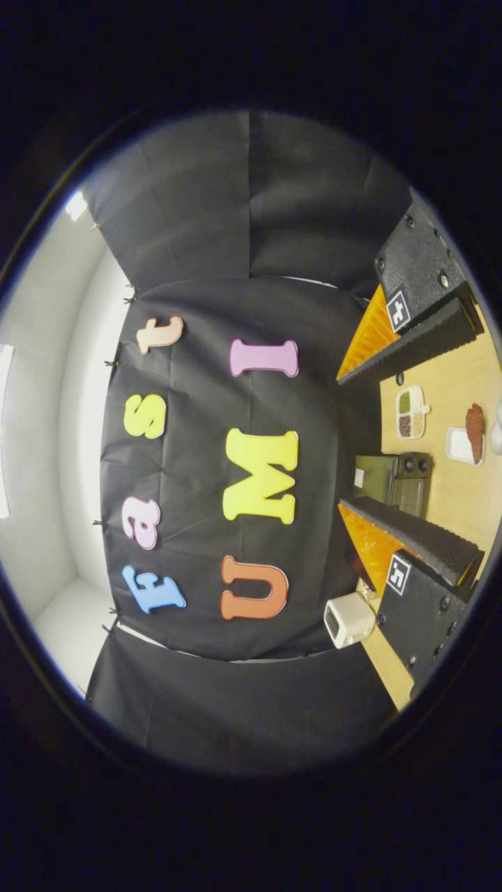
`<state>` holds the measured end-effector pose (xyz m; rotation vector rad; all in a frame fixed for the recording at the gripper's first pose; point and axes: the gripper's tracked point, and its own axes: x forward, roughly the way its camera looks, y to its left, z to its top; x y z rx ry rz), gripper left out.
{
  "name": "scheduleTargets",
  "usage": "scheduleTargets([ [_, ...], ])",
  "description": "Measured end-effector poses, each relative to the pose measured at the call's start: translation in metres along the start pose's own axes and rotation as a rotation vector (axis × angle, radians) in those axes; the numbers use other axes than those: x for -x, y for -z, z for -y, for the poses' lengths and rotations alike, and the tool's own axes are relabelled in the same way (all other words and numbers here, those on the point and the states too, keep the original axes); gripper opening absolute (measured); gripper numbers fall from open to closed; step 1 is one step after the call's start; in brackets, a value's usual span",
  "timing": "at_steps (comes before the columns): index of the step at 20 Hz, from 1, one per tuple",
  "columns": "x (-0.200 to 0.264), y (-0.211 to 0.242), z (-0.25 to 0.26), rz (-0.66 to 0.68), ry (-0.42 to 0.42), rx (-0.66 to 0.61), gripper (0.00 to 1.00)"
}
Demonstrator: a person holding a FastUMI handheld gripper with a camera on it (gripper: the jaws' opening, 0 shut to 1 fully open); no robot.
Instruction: Open the toaster oven, put the food inside, and close the toaster oven door.
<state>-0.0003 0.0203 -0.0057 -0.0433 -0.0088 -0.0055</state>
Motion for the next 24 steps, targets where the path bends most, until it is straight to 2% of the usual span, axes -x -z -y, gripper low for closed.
scheduleTargets([
  [5,-0.023,0.019,-0.03,-0.003,-0.014,-0.001,1.0],
  [10,-0.072,0.053,-0.082,-0.019,-0.06,-0.045,1.0],
  [17,-0.158,0.146,-0.166,-0.138,-0.176,-0.101,1.0],
  [21,-0.207,0.206,-0.188,-0.225,-0.164,-0.046,1.0],
  [24,-0.229,0.233,-0.192,-0.272,-0.137,-0.036,1.0],
])
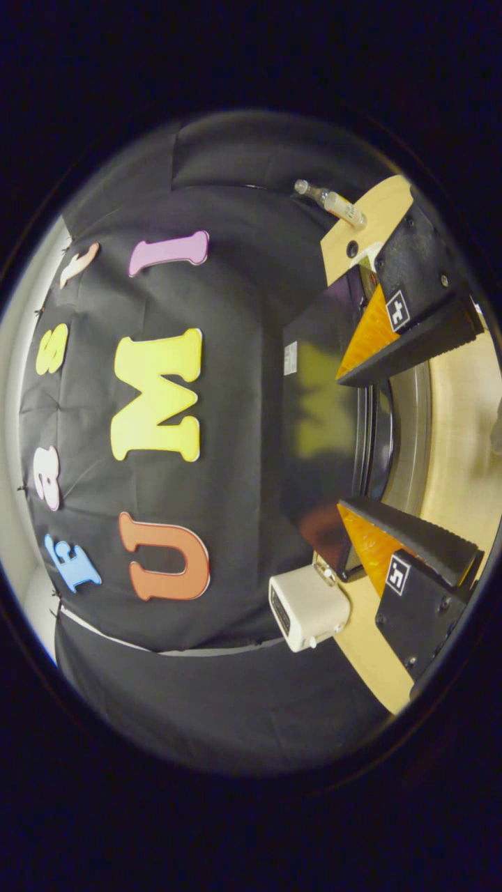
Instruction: Open the toaster oven, put the food inside, and close the toaster oven door.
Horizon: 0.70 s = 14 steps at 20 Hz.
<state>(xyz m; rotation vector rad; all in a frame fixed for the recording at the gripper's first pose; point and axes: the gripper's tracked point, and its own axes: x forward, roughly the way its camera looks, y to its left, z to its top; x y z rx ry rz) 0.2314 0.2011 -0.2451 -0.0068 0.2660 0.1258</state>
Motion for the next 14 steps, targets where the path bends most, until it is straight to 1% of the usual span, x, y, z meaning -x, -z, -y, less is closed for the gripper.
scheduleTargets([
  [2,-0.009,0.013,0.001,-0.033,0.015,-0.002,1.0],
  [3,-0.009,0.009,0.001,-0.015,0.022,-0.019,1.0],
  [4,-0.013,0.009,0.002,-0.01,0.033,-0.004,1.0],
  [6,-0.009,0.01,0.001,-0.004,0.038,0.006,1.0],
  [10,-0.001,0.015,0.0,-0.021,0.025,-0.043,1.0],
  [14,0.018,0.025,-0.001,-0.038,0.052,-0.031,1.0],
])
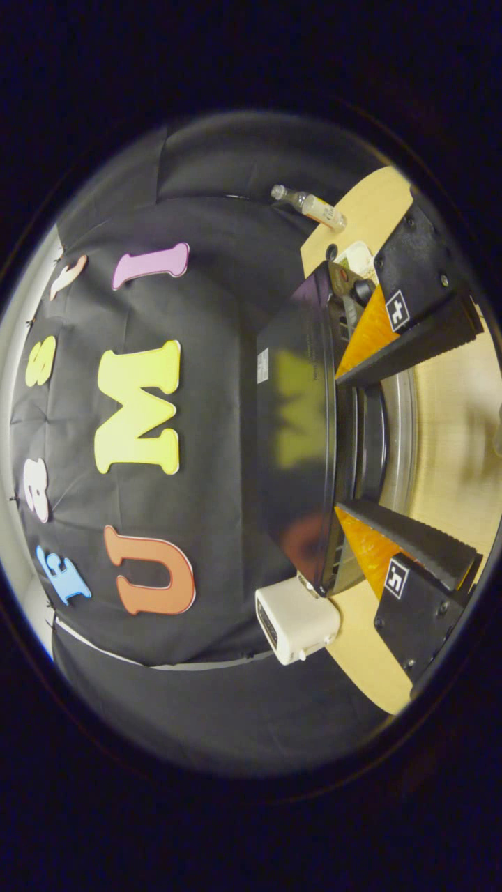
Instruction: Open the toaster oven, put the food inside, and close the toaster oven door.
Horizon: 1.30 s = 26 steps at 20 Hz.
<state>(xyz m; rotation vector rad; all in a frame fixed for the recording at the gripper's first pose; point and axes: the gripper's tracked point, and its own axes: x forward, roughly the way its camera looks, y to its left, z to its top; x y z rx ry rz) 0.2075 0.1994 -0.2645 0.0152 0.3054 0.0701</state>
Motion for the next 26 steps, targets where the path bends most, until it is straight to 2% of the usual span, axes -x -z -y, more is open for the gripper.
scheduleTargets([
  [6,0.042,0.037,-0.003,-0.059,0.041,0.011,1.0],
  [9,0.064,0.074,-0.006,-0.136,0.048,0.011,1.0],
  [11,0.074,0.112,-0.003,-0.236,0.066,0.045,1.0],
  [13,0.073,0.143,-0.008,-0.314,0.019,-0.015,1.0],
  [19,0.078,0.094,0.006,-0.202,0.021,0.09,1.0],
  [22,0.088,0.066,0.012,-0.145,0.022,0.065,1.0],
  [26,0.078,0.026,0.007,-0.084,0.006,0.058,1.0],
])
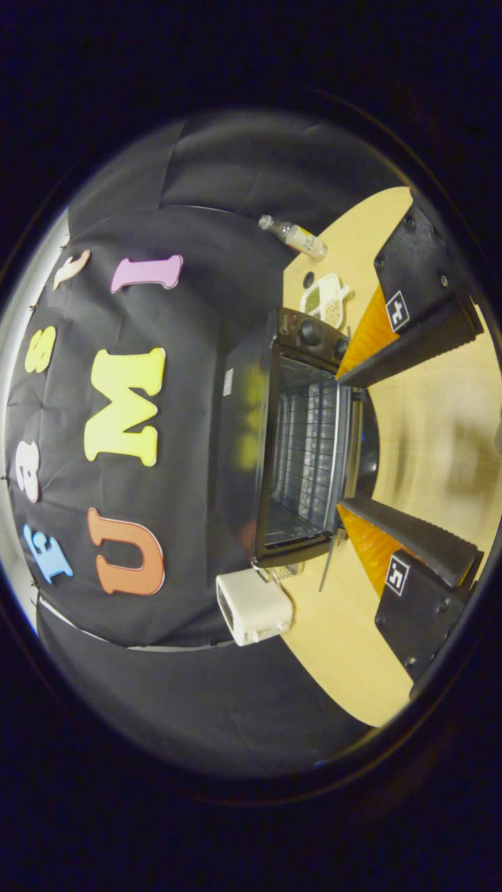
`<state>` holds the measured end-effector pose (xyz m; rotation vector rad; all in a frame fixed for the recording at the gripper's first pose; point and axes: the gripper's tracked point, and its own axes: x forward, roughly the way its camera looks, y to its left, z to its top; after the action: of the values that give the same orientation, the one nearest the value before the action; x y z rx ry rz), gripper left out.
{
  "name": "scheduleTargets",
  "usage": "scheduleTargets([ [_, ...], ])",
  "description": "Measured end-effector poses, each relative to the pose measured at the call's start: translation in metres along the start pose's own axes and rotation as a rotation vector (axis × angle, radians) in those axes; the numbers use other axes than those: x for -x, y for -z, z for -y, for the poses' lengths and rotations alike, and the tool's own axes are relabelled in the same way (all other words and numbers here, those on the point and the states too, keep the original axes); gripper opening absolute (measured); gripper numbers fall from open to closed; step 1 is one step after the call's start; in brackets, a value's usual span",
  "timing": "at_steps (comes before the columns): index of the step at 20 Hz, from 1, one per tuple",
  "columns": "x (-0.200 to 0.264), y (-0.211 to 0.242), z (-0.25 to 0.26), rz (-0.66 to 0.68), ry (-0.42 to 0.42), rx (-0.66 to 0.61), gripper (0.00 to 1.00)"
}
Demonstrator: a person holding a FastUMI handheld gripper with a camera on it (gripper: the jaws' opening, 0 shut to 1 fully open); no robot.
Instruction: Open the toaster oven, put the food inside, and close the toaster oven door.
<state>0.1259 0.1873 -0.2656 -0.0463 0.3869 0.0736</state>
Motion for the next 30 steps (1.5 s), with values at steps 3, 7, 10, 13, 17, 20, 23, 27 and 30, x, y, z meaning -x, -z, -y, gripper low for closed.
scheduleTargets([
  [3,-0.02,-0.01,-0.001,0.008,0.013,-0.002,1.0],
  [7,-0.04,0.017,0.0,-0.09,0.02,-0.025,1.0],
  [10,-0.037,0.022,-0.001,-0.097,0.011,-0.05,1.0],
  [13,-0.028,0.046,-0.001,-0.138,0.002,-0.029,1.0],
  [17,-0.018,0.085,-0.003,-0.199,-0.019,-0.034,1.0],
  [20,-0.02,0.111,-0.005,-0.227,-0.019,-0.016,1.0],
  [23,-0.028,0.139,-0.005,-0.265,-0.013,0.012,1.0],
  [27,-0.035,0.148,-0.006,-0.265,-0.008,0.016,1.0],
  [30,-0.034,0.148,-0.006,-0.269,-0.026,0.048,1.0],
])
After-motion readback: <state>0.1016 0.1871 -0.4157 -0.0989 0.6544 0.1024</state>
